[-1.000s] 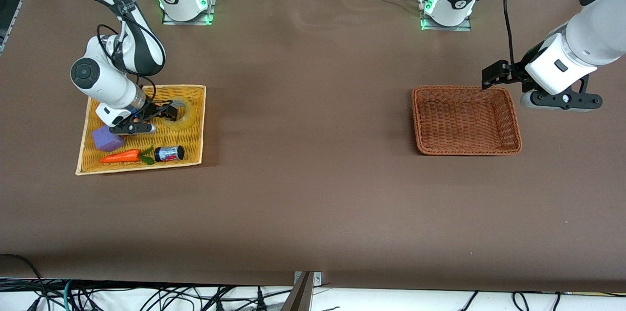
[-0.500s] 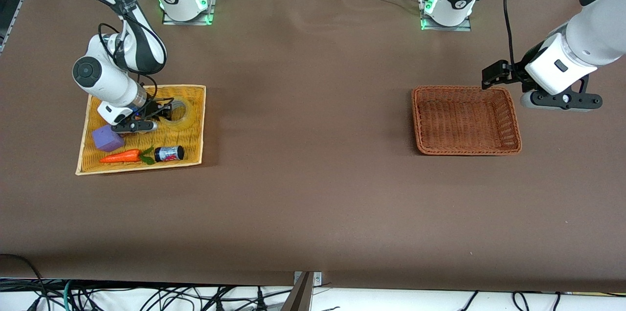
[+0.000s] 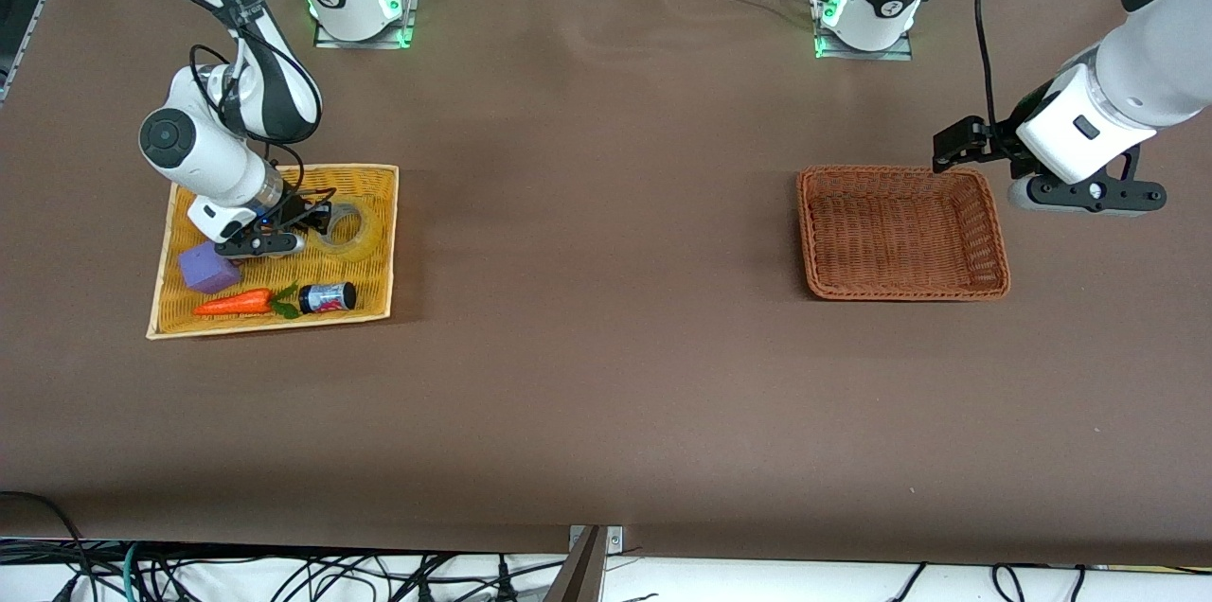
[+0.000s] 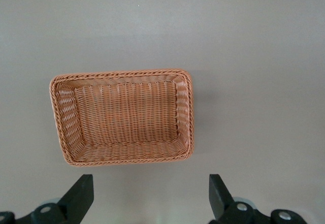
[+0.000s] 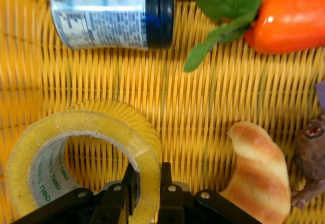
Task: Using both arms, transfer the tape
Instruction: 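Lift the tape roll with the right gripper and carry it toward the basket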
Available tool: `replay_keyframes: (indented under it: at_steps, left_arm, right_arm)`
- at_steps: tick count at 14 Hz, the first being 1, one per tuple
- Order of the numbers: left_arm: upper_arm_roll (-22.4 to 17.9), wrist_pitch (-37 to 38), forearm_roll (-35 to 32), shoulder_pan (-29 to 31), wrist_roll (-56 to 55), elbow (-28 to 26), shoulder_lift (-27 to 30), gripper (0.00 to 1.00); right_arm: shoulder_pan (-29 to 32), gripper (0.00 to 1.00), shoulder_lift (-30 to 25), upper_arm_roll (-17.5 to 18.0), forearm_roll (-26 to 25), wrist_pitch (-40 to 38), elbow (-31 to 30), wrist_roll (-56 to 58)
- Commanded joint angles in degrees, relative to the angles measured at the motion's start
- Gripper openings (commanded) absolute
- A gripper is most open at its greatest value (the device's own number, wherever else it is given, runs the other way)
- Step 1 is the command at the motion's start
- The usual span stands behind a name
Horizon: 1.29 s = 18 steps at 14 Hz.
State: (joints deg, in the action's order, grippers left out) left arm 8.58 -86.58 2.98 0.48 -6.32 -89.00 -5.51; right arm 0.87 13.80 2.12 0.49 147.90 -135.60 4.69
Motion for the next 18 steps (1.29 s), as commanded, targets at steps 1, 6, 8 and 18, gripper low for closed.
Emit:
replay_keyframes:
  at_steps: [1, 6, 8, 18]
  left_arm:
    - [0.13, 0.53, -1.23, 0.14, -0.54, -0.38, 0.94, 1.00]
    - [0.13, 0.53, -1.23, 0.14, -0.45, -0.38, 1.03, 1.00]
    - [0.13, 0.53, -1.23, 0.14, -0.45, -0.38, 0.94, 1.00]
    - [-0.23, 0.53, -1.14, 0.67, -0.27, -0.47, 0.85, 1.00]
  right_arm:
    - [0.18, 0.02, -5.09, 0.16, 0.03, -3.03, 0.86, 1.02]
    - [-0.78, 0.01, -3.79, 6.03, 0.82, -28.68, 21.22, -10.27]
    - [-4.01, 0.01, -1.60, 10.34, 0.74, -31.53, 27.03, -23.00]
    - [-25.65, 0.01, 19.05, 11.33, -3.39, -29.87, 47.79, -57.59]
